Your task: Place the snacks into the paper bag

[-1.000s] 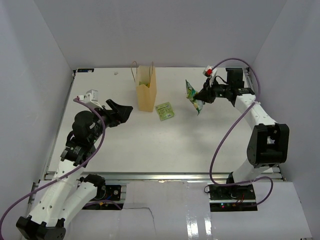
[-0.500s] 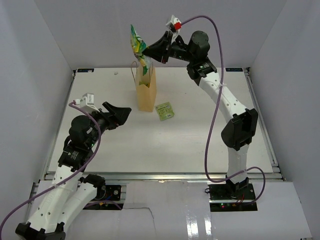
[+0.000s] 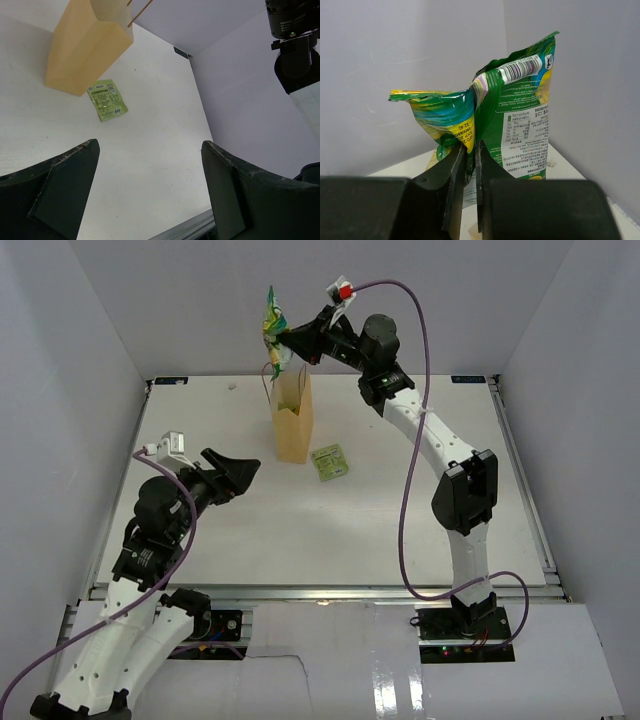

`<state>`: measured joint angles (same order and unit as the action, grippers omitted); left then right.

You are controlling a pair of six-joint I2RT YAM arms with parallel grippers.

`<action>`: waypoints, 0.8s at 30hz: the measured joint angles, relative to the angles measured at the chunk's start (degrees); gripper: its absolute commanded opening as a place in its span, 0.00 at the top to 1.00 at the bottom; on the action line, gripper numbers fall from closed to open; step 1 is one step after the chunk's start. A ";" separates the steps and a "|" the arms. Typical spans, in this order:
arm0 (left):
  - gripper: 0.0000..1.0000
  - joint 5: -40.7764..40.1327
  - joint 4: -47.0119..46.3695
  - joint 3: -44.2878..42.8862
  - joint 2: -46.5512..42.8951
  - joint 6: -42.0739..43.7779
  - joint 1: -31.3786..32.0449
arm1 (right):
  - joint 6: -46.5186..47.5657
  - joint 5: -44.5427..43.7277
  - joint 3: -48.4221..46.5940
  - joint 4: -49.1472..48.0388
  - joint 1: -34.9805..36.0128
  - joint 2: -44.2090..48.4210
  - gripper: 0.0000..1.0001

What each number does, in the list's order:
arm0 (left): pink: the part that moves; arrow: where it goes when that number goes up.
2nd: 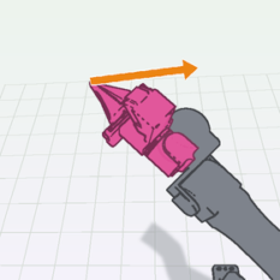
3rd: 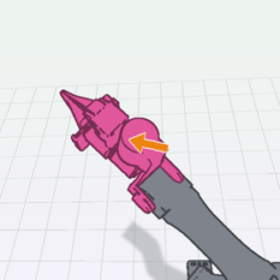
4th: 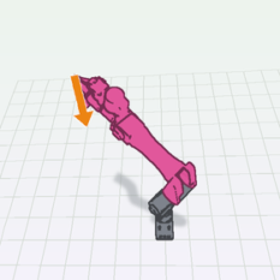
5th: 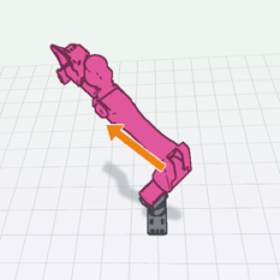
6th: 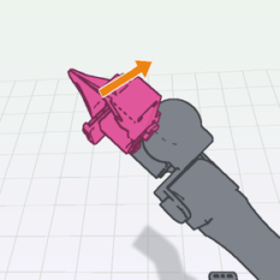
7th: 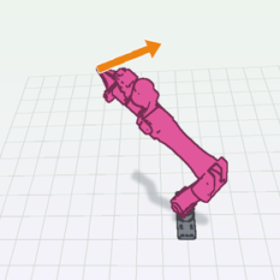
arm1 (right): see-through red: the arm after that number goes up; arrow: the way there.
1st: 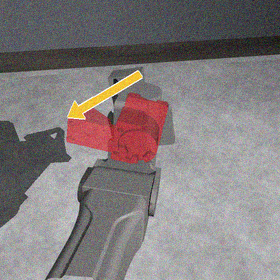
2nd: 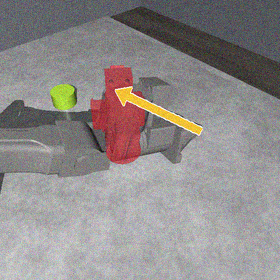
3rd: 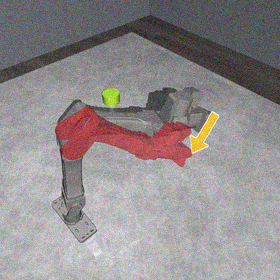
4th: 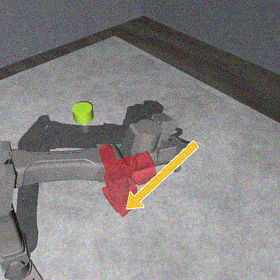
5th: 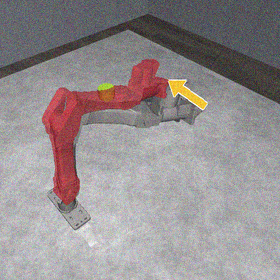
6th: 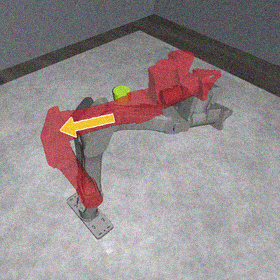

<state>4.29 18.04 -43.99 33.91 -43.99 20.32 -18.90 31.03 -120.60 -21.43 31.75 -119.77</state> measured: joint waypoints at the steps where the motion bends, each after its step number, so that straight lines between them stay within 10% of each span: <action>1: 0.07 0.02 0.00 0.00 0.35 0.02 0.00 | -0.22 -0.04 0.61 -0.20 -0.13 -0.11 0.92; 24: 0.07 0.04 0.44 1.64 -0.61 -0.07 0.00 | 10.23 -0.61 4.26 0.44 -0.20 -5.46 0.91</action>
<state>4.34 18.48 -42.35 33.30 -44.05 20.32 -8.67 30.41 -116.33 -20.99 31.55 -125.23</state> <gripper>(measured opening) 0.931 0.142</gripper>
